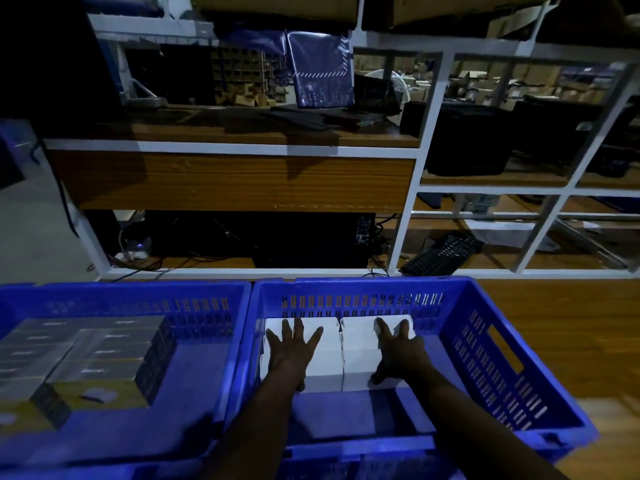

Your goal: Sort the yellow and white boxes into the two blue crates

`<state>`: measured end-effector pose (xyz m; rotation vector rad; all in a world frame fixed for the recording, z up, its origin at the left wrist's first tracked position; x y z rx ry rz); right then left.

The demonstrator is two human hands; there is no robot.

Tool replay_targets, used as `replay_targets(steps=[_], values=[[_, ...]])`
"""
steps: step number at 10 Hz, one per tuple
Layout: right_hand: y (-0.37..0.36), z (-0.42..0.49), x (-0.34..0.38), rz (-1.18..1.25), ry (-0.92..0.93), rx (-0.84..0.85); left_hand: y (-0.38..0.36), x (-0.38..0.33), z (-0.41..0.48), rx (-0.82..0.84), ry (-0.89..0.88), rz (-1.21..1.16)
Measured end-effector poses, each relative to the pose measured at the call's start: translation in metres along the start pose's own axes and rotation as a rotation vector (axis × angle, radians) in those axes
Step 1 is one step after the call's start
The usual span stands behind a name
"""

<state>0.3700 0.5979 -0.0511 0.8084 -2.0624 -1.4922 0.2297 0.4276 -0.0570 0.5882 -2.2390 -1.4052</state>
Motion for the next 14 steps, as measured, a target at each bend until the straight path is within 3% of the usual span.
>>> replay_targets(steps=[2, 4, 10, 12, 14], values=[[-0.008, 0.006, -0.023, 0.35, -0.058, 0.135, -0.002, -0.002, -0.003, -0.019, 0.006, -0.017], [0.001, 0.007, -0.024, 0.423, -0.017, 0.155, -0.003, -0.002, 0.003, -0.044, -0.003, -0.04], [-0.005, 0.01, -0.013, 0.156, -0.013, 0.161, 0.005, -0.004, -0.006, -0.033, -0.018, -0.024], [0.024, -0.018, 0.007, 0.113, 0.052, 0.086, 0.021, -0.007, -0.021, -0.052, -0.034, -0.039], [0.04, -0.034, 0.028, 0.099, 0.141, -0.101, 0.03, -0.006, -0.044, -0.154, 0.002, -0.112]])
Point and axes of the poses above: each hand's wrist, its own z-axis towards the middle knuckle, its own y-axis out of the back of the hand, x = y × z, the point moved 6 cm from there along z, towards the middle knuckle, and after that the axes turned 1 degree about -y, right-handed, at the moved point
